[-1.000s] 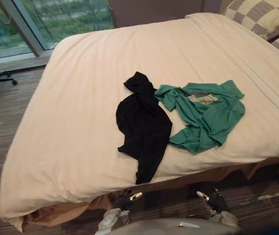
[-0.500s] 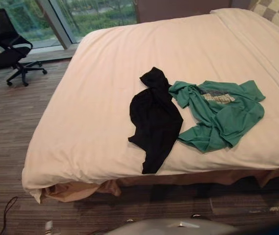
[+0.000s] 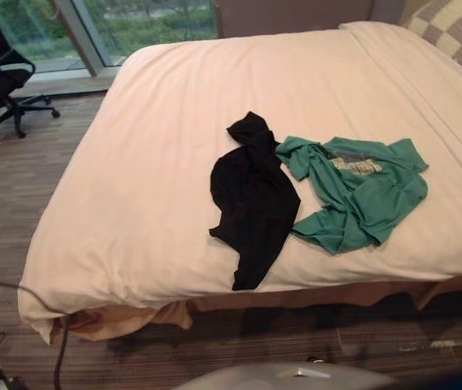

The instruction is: Tidy the bed and pick cloth on bed and put in laundry

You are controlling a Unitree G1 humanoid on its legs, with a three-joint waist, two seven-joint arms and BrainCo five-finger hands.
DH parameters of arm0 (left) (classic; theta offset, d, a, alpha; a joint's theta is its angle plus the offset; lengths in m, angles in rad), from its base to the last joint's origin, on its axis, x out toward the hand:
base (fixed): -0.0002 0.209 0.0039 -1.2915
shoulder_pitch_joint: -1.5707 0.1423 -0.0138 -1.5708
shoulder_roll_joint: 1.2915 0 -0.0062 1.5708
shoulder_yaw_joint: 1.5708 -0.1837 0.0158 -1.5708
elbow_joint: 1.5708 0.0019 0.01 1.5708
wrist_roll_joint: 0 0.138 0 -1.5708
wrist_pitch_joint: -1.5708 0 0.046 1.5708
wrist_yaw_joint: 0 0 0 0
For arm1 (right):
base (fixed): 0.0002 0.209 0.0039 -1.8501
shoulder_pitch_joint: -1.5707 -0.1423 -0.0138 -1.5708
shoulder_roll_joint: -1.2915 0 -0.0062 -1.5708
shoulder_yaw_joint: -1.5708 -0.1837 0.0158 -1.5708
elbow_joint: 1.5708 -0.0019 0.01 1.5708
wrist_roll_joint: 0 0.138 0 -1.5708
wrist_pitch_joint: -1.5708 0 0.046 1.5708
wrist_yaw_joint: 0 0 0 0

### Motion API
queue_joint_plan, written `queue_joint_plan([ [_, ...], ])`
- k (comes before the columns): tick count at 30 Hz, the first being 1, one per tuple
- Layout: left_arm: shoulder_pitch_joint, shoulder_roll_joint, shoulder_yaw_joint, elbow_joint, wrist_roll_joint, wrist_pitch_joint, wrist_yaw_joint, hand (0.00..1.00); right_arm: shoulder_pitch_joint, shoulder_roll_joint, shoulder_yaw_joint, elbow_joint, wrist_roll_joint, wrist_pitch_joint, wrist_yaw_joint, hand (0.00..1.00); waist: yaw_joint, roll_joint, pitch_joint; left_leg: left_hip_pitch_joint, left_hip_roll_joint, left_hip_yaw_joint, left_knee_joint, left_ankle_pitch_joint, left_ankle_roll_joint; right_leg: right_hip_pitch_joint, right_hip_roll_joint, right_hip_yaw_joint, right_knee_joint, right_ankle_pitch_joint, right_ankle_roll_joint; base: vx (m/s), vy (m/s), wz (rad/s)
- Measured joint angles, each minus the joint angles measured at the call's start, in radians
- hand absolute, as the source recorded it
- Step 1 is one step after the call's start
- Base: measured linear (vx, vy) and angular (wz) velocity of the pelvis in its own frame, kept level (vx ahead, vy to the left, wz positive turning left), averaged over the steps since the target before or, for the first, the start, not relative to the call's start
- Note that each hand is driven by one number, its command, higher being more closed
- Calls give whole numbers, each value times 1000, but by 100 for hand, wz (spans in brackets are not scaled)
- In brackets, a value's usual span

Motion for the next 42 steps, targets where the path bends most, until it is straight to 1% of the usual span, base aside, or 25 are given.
queue_joint_plan([
  [2, 4, -25, -79, -80, 58, 1, -57, 0, 3, 33, 34, -79, -53, 1, 25, 0, -8, 8, -1, 26, 0, 12, 1, 0, 1, 4, 1, 39, 4, -1, -1, 40, -39, -60],
  [3, 4, -58, -123, -126, 78, 3, -105, 0, 5, 52, 46, -128, -86, 0, 38, 0, -17, 19, -4, 33, -2, 22, 2, 0, 1, 2, -1, 58, 5, -1, -1, 5, -40, -53],
  [4, 5, -89, -163, -153, 83, 2, -134, 0, 5, 58, 59, -155, -106, 1, 48, 0, -32, 23, -2, 42, -3, 21, 2, 0, 1, 2, -1, 75, 6, -1, -1, 5, -48, -45],
  [6, 3, -138, -226, -158, 91, 9, -203, 0, 8, 85, 67, -202, -135, 9, 64, 0, -55, 24, 2, 48, -2, 22, 3, 2, 3, 0, 2, 91, 6, -1, -1, -3, -47, -25],
  [7, 4, -162, -249, -159, 98, 18, -233, 0, 13, 98, 67, -236, -143, 18, 71, 0, -59, 26, 10, 55, -1, 21, 1, 1, 3, 0, 5, 97, 8, -1, -1, -23, -53, -19],
  [8, 4, -186, -277, -169, 100, 41, -266, 0, 21, 116, 68, -276, -149, 24, 79, 0, -61, 20, 22, 59, 1, 21, 0, 1, 3, 0, 7, 101, 10, -1, -1, -46, -53, -11],
  [9, 4, -204, -304, -179, 126, 56, -279, 0, 31, 127, 70, -308, -149, 33, 91, 0, -61, 22, 28, 60, 2, 21, -1, 1, 3, -1, 9, 101, 11, -1, -1, -73, -55, -3],
  [11, 7, -232, -337, -192, 167, 87, -311, 0, 40, 131, 90, -351, -150, 52, 111, 0, -60, 13, 50, 59, 3, 21, -5, 1, 4, -14, 11, 108, 24, -1, -1, -72, -34, -4],
  [12, 8, -241, -348, -192, 180, 104, -321, 0, 39, 133, 97, -367, -150, 59, 117, 0, -60, 13, 57, 59, 3, 21, -9, 1, 4, -26, 12, 113, 31, -1, -1, -67, -20, -12],
  [13, 9, -257, -367, -192, 208, 138, -325, 0, 38, 138, 111, -388, -150, 66, 126, 0, -57, 13, 64, 55, 3, 22, -19, 1, 4, -41, 15, 121, 37, 0, 1, -81, -18, -12],
  [14, 9, -258, -397, -191, 244, 170, -325, 0, 34, 157, 119, -409, -150, 71, 133, 0, -57, 10, 79, 53, 3, 22, -23, 1, 4, -49, 16, 125, 44, 1, 2, -78, -14, -8],
  [15, 9, -259, -419, -185, 264, 188, -323, 0, 34, 165, 130, -418, -150, 72, 135, 0, -59, 7, 86, 49, 3, 22, -23, 1, 4, -55, 16, 125, 46, 1, 2, -92, -18, -6],
  [17, 1, -284, -482, -104, 309, 246, -308, 0, 31, 165, 183, -419, -150, 77, 139, 0, -62, 10, 90, 22, 2, 32, -19, 1, 4, -99, 15, 140, 67, 3, 2, -92, -23, -13],
  [18, -2, -289, -486, -91, 319, 250, -303, 0, 31, 165, 188, -419, -150, 77, 139, 0, -62, 10, 91, 19, 2, 34, -18, 1, 4, -104, 15, 142, 70, 3, 1, -70, -21, -21],
  [19, -15, -303, -508, -42, 348, 266, -293, 0, 29, 165, 200, -423, -150, 79, 139, 0, -61, 9, 106, 8, 3, 46, -12, 1, 4, -123, 15, 152, 83, 3, 1, -74, -22, -14],
  [21, -46, -311, -537, 17, 384, 285, -280, 0, 24, 165, 208, -445, -148, 85, 136, 0, -63, 6, 138, -12, 7, 56, 6, -3, 10, -155, 16, 165, 106, 3, 1, -100, -32, -20],
  [23, -79, -317, -542, 51, 411, 288, -253, 0, 1, 165, 227, -456, -145, 87, 129, 0, -63, 0, 158, -46, 10, 74, 23, -3, 11, -205, 17, 184, 130, 6, -3, -112, -42, -23],
  [25, -152, -320, -551, 66, 415, 289, -219, 0, -10, 165, 233, -490, -132, 89, 112, 0, -63, -5, 200, -76, 18, 80, 37, -6, 15, -246, 21, 190, 155, 9, -7, -133, -52, -9],
  [28, -244, -319, -552, 66, 416, 288, -173, 0, -15, 165, 245, -578, -127, 91, 89, 0, -62, -4, 223, -119, 27, 94, 43, -6, 15, -308, 27, 197, 191, 9, -8, -96, -38, -5],
  [31, -306, -319, -573, 65, 415, 287, -144, 0, -13, 174, 267, -641, -126, 92, 80, 0, -59, -11, 241, -135, 42, 114, 60, -8, 14, -336, 34, 207, 216, 8, -9, -66, -22, -10],
  [34, -343, -319, -582, 49, 413, 282, -138, 0, -7, 201, 271, -692, -126, 92, 63, 0, -59, -16, 253, -158, 64, 141, 96, -29, 10, -369, 41, 212, 255, -6, -23, -71, -17, -9],
  [35, -354, -319, -582, 49, 413, 281, -136, 0, -5, 202, 273, -695, -125, 92, 59, 0, -59, -16, 253, -170, 68, 148, 106, -33, 10, -384, 42, 212, 266, -9, -24, -60, -24, -10],
  [36, -371, -319, -583, 49, 412, 281, -132, 0, -4, 203, 281, -699, -125, 92, 56, 0, -55, -22, 257, -176, 74, 162, 115, -35, 11, -407, 42, 223, 285, -13, -23, -50, -24, -12],
  [39, -394, -320, -609, 49, 410, 282, -126, 0, -1, 205, 305, -716, -124, 92, 52, 0, -57, -23, 258, -200, 81, 170, 133, -37, 11, -435, 42, 232, 307, -15, -24, -51, -13, -9],
  [42, -434, -335, -639, 54, 389, 317, -173, 0, -11, 205, 319, -730, -106, 92, 50, 0, -56, -32, 265, -211, 96, 184, 167, -52, 10, -448, 43, 233, 326, -20, -26, -46, 3, -7],
])
